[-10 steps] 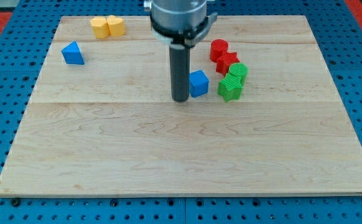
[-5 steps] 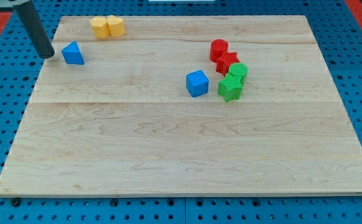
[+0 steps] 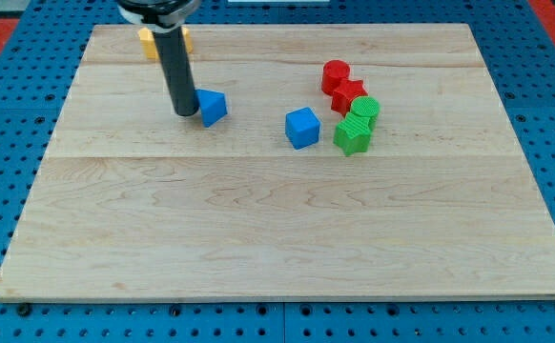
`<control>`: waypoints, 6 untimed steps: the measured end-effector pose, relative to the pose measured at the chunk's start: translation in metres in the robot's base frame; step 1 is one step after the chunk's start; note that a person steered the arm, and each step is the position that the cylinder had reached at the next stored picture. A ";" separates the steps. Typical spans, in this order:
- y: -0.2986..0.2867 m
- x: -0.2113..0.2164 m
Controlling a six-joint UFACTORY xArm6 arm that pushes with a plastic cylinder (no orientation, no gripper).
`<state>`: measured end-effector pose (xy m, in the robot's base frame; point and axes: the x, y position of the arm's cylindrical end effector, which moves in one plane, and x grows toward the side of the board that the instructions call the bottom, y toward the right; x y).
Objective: Slide the blue triangle to the blue cube
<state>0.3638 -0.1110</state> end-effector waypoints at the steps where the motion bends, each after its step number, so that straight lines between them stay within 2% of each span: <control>1: 0.032 -0.002; 3: 0.085 -0.014; 4: 0.095 -0.020; 6: 0.101 -0.062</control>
<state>0.3019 -0.0100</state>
